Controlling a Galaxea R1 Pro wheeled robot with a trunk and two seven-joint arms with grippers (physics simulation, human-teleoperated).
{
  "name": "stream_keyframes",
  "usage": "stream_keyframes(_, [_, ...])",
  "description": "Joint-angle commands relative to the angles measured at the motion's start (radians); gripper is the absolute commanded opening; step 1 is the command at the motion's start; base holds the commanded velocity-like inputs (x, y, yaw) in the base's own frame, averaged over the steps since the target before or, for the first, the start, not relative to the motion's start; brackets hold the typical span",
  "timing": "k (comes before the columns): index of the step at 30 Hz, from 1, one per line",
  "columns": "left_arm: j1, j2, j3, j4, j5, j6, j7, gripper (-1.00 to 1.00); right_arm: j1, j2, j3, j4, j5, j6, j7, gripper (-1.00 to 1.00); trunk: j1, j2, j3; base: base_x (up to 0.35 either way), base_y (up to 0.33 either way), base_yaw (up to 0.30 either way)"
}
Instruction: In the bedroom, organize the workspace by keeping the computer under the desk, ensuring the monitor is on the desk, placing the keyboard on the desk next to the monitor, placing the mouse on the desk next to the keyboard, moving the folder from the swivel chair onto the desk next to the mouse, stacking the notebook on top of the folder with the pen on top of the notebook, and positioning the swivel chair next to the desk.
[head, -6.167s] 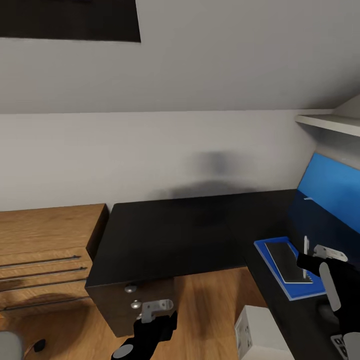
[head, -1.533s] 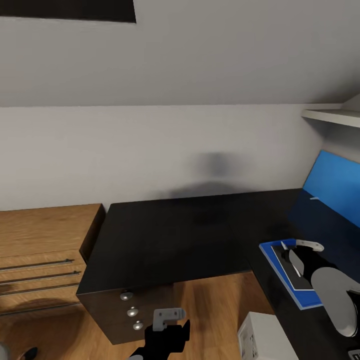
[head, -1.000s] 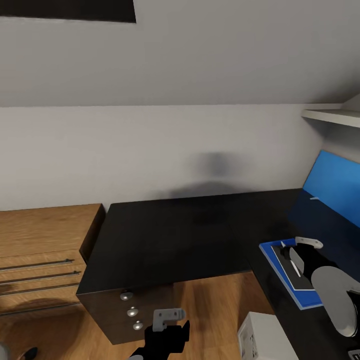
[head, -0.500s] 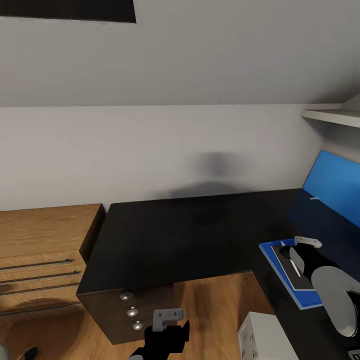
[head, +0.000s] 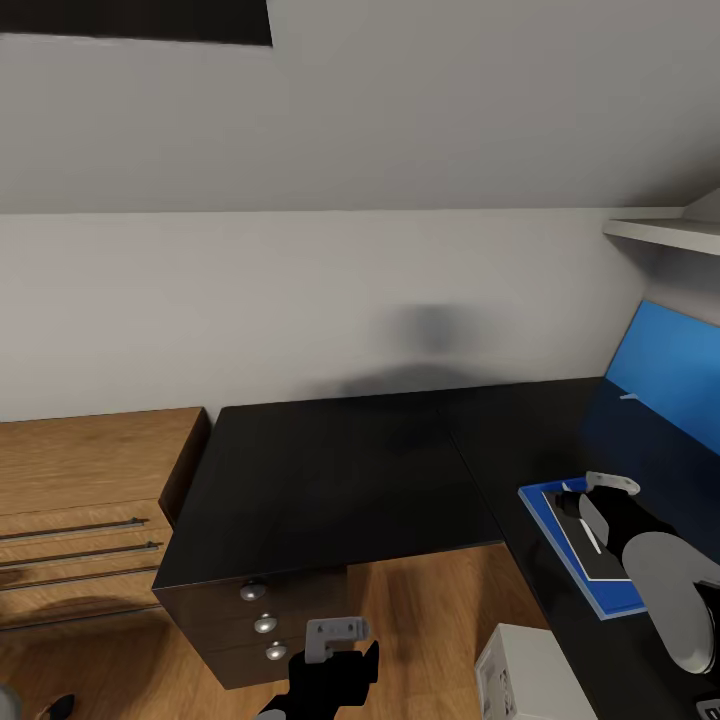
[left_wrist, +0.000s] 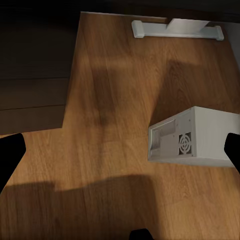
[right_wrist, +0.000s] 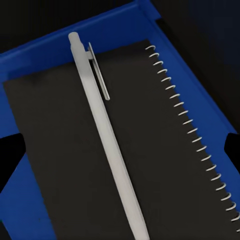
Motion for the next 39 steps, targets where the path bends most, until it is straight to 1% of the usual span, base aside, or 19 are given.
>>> stream_keyframes(1, [-0.001,0.001,-0.002,-0.001,0.004,0.003,0.007,1.00,-0.001,0.001,-0.007,-0.002,0.010,0.006,0.001,1.00,0.000,-0.001,-0.001,0.000,0.000,0.000])
stream_keyframes(5, [-0.001,0.000,-0.002,-0.001,0.004,0.003,0.007,1.00,-0.001,0.001,-0.007,-0.003,0.010,0.005,0.001,1.00,0.000,-0.001,-0.001,-0.004,0.000,0.000])
stream_keyframes(7, [-0.001,0.001,-0.002,0.000,0.004,0.003,0.007,1.00,0.001,0.004,-0.007,-0.020,0.008,0.005,0.001,1.00,0.000,-0.001,-0.001,-0.077,0.000,0.000])
stream_keyframes(11, [-0.001,0.000,0.000,0.006,0.004,0.003,0.007,1.00,0.023,0.017,-0.007,-0.086,0.007,0.010,0.001,1.00,0.000,-0.001,-0.001,-0.224,0.000,0.000])
stream_keyframes(15, [-0.001,-0.001,0.002,0.022,0.004,0.003,0.007,1.00,0.072,0.033,-0.007,-0.174,0.007,0.016,0.001,1.00,0.000,-0.001,-0.001,-0.301,0.000,0.000])
stream_keyframes(16, [-0.001,-0.001,0.002,0.026,0.004,0.003,0.007,1.00,0.098,0.044,-0.007,-0.219,0.007,0.020,0.001,1.00,0.000,-0.001,-0.001,-0.320,0.000,0.000])
stream_keyframes(19, [-0.001,-0.001,0.003,0.030,0.004,0.003,0.007,1.00,0.141,0.067,-0.007,-0.294,0.007,0.027,0.001,1.00,0.000,-0.001,-0.001,-0.325,0.000,0.000])
stream_keyframes(23, [-0.001,-0.001,0.004,0.034,0.004,0.003,0.008,1.00,0.203,0.111,-0.007,-0.394,0.008,0.032,0.001,1.00,0.000,-0.001,-0.001,-0.330,0.000,0.000])
stream_keyframes(24, [-0.001,-0.001,0.005,0.036,0.003,0.003,0.009,1.00,0.232,0.140,-0.006,-0.438,0.009,0.033,0.001,1.00,0.000,-0.001,-0.001,-0.333,0.000,0.000])
stream_keyframes(26, [-0.001,-0.001,0.006,0.041,0.003,0.003,0.010,1.00,0.258,0.171,-0.006,-0.473,0.010,0.033,0.000,1.00,0.000,-0.001,-0.001,-0.334,0.000,0.000])
stream_keyframes(27, [-0.001,-0.001,0.010,0.046,0.003,0.003,0.011,1.00,0.278,0.200,-0.006,-0.497,0.011,0.033,0.000,1.00,0.000,-0.001,-0.001,-0.334,0.000,0.000])
stream_keyframes(28, [-0.001,-0.001,0.014,0.049,0.003,0.003,0.011,1.00,0.286,0.213,-0.005,-0.505,0.011,0.033,-0.001,1.00,0.000,-0.001,-0.001,-0.334,0.000,0.000])
stream_keyframes(29, [-0.001,-0.001,0.026,0.054,0.003,0.003,0.011,1.00,0.296,0.237,-0.003,-0.517,0.015,0.033,-0.001,1.00,0.000,-0.001,-0.001,-0.335,0.000,0.000])
stream_keyframes(34, [-0.001,-0.002,0.064,0.068,0.003,0.003,0.012,1.00,0.315,0.288,0.019,-0.531,0.031,0.031,-0.002,1.00,0.000,-0.001,-0.001,-0.335,0.000,0.000])
stream_keyframes(35, [-0.001,-0.002,0.077,0.088,0.003,0.003,0.012,1.00,0.321,0.305,0.032,-0.533,0.038,0.029,-0.002,1.00,0.000,-0.001,-0.001,-0.335,0.000,0.000])
stream_keyframes(37, [-0.001,-0.002,0.095,0.117,0.002,0.003,0.010,1.00,0.327,0.321,0.044,-0.533,0.043,0.028,-0.002,1.00,0.000,-0.001,-0.001,-0.335,0.000,0.000])
stream_keyframes(38, [-0.001,-0.003,0.134,0.160,-0.002,0.003,0.008,1.00,0.332,0.338,0.056,-0.532,0.048,0.026,-0.001,1.00,0.000,-0.001,-0.001,-0.335,0.000,0.000])
stream_keyframes(39, [-0.001,-0.003,0.148,0.170,-0.003,0.004,0.008,1.00,0.333,0.346,0.061,-0.528,0.050,0.026,0.001,1.00,0.000,-0.001,-0.001,-0.335,0.000,0.000])
